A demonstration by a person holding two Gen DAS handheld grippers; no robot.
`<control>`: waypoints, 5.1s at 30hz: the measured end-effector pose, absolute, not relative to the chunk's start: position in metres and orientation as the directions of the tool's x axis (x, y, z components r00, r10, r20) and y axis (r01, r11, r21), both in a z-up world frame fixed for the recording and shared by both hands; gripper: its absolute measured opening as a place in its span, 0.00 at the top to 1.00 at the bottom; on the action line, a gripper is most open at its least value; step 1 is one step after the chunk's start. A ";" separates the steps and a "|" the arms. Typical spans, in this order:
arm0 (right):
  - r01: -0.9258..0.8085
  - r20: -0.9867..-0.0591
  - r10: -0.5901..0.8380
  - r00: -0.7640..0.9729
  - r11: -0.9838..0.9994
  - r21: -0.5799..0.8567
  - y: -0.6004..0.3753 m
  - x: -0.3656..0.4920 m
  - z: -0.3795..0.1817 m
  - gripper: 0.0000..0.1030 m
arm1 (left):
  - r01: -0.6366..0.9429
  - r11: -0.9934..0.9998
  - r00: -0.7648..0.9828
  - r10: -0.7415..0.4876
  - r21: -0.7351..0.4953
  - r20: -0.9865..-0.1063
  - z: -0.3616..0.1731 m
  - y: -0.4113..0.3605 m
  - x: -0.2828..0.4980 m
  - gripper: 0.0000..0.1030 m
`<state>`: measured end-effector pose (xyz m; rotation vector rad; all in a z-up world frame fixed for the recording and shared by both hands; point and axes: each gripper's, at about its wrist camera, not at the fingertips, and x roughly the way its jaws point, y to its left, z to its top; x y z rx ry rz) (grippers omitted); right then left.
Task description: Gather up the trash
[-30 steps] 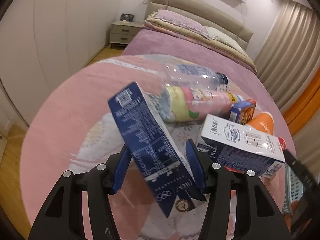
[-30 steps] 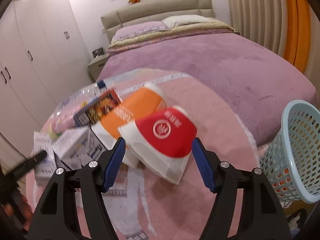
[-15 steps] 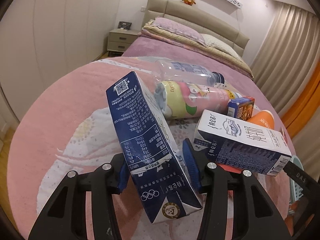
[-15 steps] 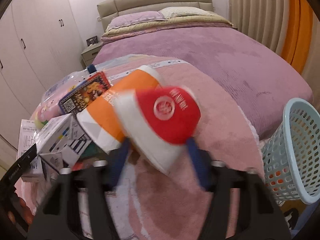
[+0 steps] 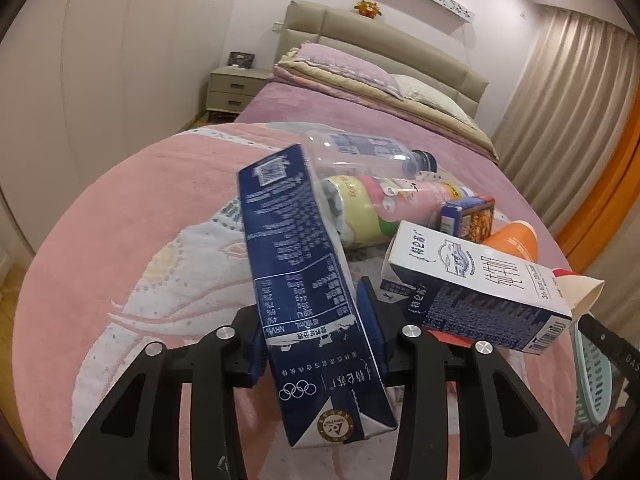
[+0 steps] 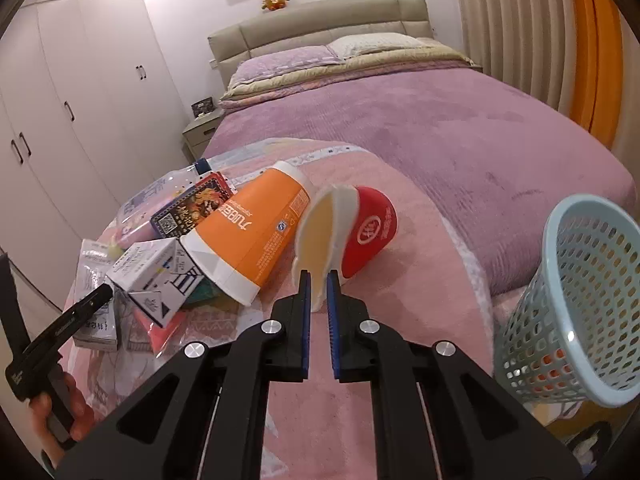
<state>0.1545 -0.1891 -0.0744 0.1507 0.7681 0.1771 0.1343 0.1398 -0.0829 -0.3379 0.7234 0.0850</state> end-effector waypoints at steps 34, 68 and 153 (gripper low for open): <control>-0.091 -0.704 0.254 0.663 0.961 0.261 -0.257 0.177 -0.083 0.42 | -0.150 0.954 0.761 -0.056 -0.259 -0.647 -0.085 0.136 0.123 0.66; -0.114 -0.603 0.241 0.761 0.964 0.241 -0.272 0.136 -0.036 0.78 | 0.241 0.949 0.811 -0.313 -0.205 -0.494 0.008 0.016 0.091 0.67; -0.122 -0.691 0.167 0.704 0.986 0.115 -0.196 0.164 -0.093 0.52 | 0.043 0.999 0.798 -0.028 0.010 -0.602 -0.049 0.005 0.137 0.22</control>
